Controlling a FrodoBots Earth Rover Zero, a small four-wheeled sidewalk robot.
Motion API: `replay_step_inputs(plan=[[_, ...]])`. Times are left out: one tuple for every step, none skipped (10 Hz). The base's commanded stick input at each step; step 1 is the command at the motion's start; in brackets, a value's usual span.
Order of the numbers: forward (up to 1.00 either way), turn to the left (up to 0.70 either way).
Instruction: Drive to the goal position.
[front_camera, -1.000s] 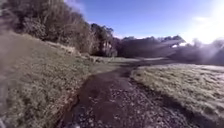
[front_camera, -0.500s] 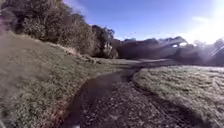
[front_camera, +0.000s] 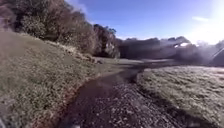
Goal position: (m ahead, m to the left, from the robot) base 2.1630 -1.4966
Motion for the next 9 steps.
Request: replay_step_inputs(plan=[[0.70, 0.00], [0.70, 0.00], [0.70, 0.00], [0.70, 0.00], [0.70, 0.00], [0.70, 0.00], [0.70, 0.00], [0.70, 0.00], [0.70, 0.00]])
